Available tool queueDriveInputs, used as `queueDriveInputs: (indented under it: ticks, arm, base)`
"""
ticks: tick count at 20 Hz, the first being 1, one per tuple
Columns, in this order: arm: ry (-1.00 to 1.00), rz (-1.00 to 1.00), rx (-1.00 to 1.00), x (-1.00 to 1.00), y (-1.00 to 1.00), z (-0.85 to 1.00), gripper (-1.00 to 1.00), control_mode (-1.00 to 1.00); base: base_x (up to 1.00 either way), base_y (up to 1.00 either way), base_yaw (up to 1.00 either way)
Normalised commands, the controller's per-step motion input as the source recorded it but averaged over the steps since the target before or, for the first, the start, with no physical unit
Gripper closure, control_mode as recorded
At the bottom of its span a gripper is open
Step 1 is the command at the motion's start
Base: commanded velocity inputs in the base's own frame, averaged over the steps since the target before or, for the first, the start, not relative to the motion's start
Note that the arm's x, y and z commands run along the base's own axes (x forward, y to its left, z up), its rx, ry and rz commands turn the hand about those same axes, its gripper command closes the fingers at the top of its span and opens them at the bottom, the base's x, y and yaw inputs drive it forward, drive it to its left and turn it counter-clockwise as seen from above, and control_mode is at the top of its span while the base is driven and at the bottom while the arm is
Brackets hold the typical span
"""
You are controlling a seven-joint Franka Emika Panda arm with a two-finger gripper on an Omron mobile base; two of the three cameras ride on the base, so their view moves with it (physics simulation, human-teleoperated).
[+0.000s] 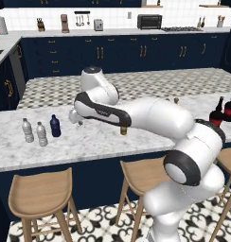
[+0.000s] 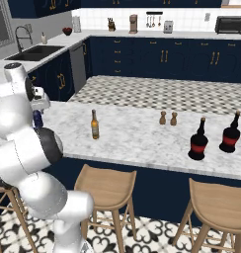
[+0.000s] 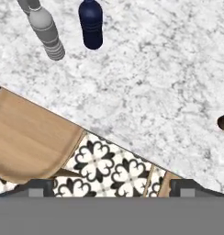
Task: Move the plastic bottles in the middle to the plastics group, and the glass bottles in the middle to the glass group.
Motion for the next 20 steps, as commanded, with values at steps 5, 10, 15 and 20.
queueDriveInputs:
  ticks: [5,10,15,20]
  arm:
    - [0.0,0.0,-0.25,-0.3,-1.0,-0.29,-1.0,-1.0]
    - [0.02,0.0,-0.26,-0.01,-1.0,0.06,-1.0,-1.0]
    - [0.0,0.0,-0.08,0.02,-0.91,0.2,-1.0,-1.0]
    - [0.05,0.01,0.07,0.05,-0.63,0.01,-1.0,-1.0]
  base:
    - [0.0,0.0,0.0]
    - [0.0,0.0,0.0]
    - [0.0,0.0,0.0]
    - [0.0,0.0,0.0]
